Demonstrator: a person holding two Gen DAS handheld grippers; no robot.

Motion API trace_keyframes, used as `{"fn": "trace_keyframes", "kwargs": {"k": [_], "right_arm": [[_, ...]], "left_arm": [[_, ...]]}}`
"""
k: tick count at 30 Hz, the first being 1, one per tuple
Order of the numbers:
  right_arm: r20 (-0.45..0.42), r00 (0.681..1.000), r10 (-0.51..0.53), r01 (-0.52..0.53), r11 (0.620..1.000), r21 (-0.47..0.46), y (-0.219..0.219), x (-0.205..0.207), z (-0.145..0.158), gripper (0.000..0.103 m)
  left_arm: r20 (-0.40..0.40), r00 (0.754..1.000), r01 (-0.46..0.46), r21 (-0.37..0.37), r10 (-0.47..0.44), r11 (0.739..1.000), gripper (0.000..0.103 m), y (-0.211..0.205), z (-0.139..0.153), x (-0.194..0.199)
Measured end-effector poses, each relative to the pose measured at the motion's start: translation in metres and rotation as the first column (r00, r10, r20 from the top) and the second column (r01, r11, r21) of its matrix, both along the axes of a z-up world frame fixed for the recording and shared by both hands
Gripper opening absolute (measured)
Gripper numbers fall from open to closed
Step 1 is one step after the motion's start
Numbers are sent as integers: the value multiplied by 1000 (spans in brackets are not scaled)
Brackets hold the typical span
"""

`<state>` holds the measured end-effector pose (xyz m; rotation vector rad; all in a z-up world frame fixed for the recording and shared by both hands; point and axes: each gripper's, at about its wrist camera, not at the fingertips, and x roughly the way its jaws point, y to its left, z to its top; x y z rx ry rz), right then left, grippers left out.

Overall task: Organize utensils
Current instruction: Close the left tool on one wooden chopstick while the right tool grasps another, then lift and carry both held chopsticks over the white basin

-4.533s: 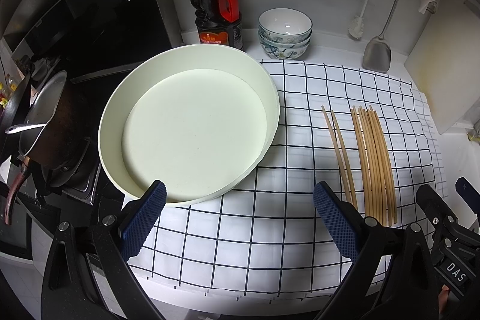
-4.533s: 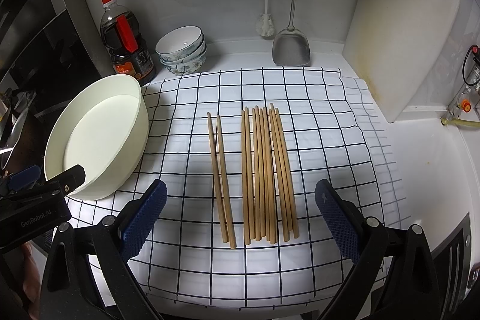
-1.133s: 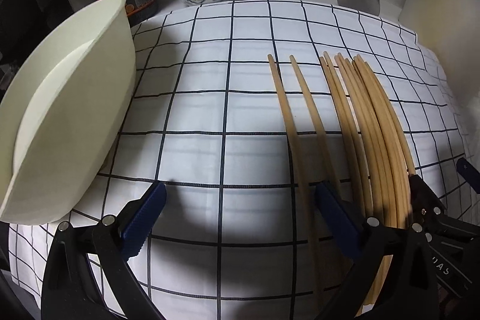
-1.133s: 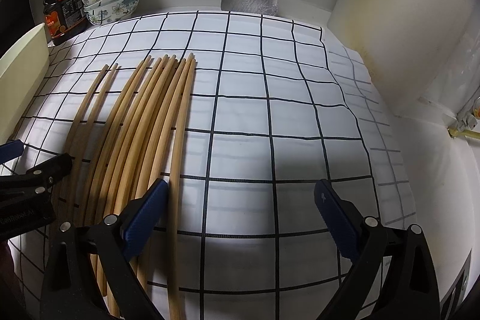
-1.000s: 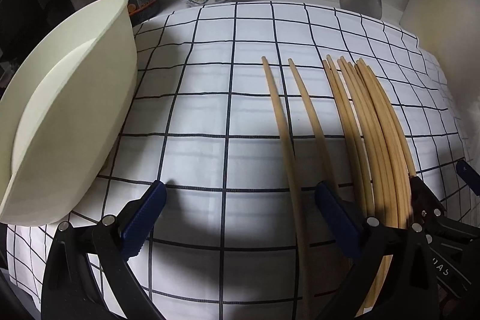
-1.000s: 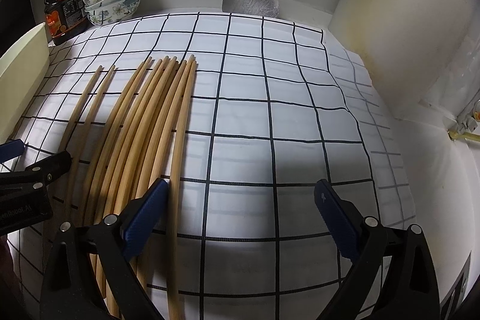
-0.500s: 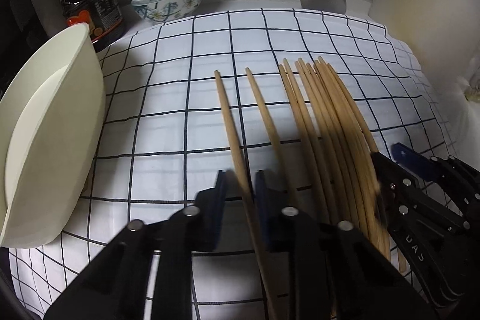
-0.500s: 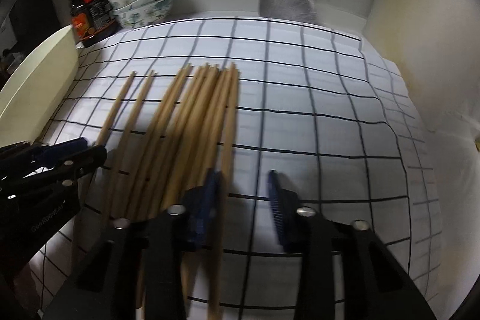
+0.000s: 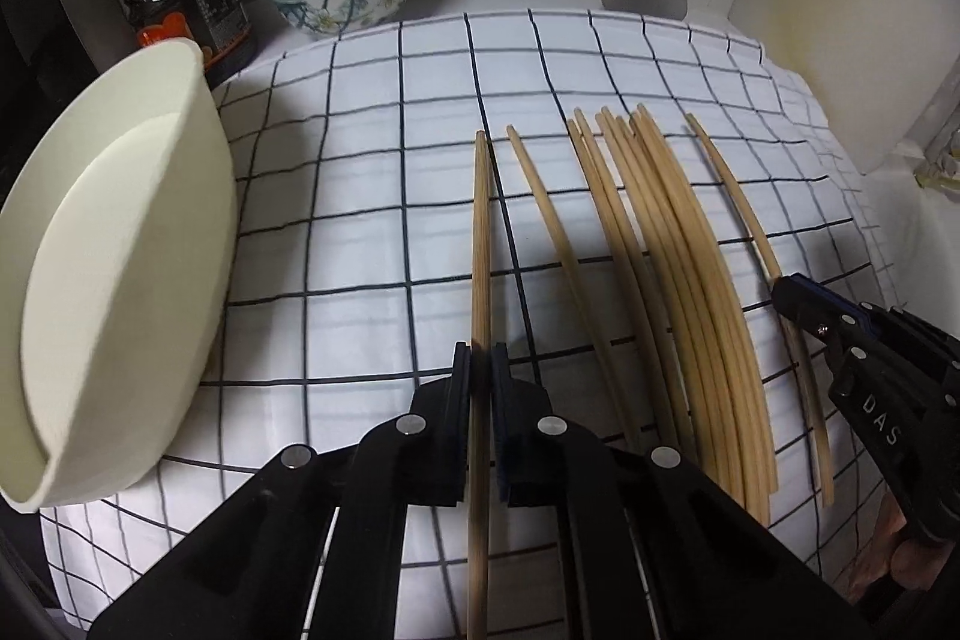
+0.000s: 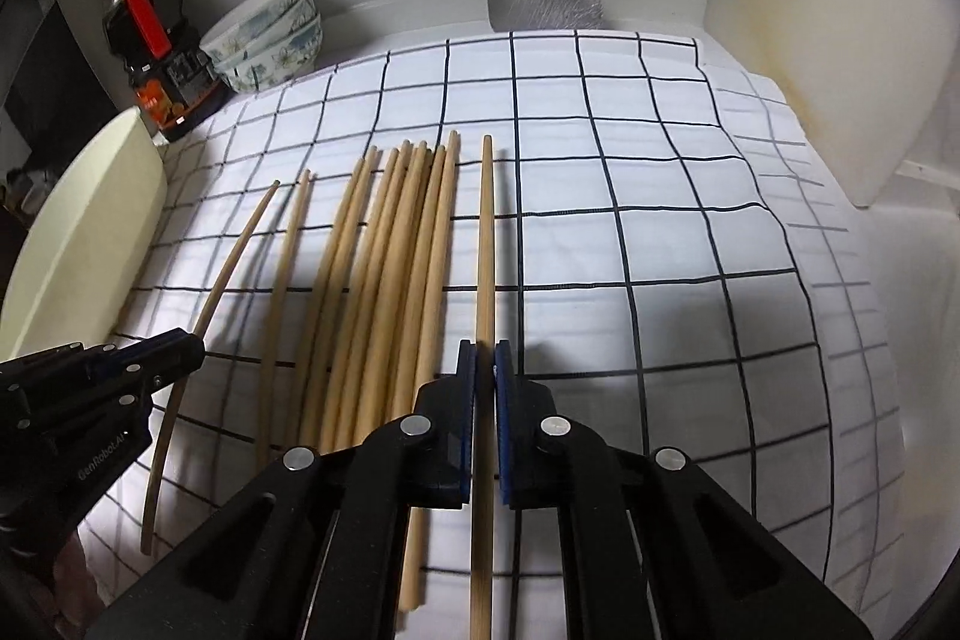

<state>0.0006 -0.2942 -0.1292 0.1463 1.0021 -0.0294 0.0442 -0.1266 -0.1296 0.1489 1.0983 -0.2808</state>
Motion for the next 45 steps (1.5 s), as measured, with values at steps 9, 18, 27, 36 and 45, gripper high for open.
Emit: {"fn": "trace_keyframes", "kwargs": {"k": [9,18,27,36,45], "right_arm": [[68,998,11,-11,1000,8,26,-14,50,6],[153,981,119,-124,992,20,92,0,97,6],[175,939,297,-314,946,79,197,40,105,6],[119,901,418,-431,893,127,285,81,85,6],[38,922,386,-388,914,120,307,113,57,6]], "left_arm": [[89,996,28,-75,-22,997,7,26,65,-5],[180,983,-22,-132,46,991,7,96,126,-7],[200,952,-210,-115,230,971,7,208,138,4],[152,936,-308,-91,318,947,7,268,107,26],[113,946,-295,-86,303,952,7,277,76,53]]}}
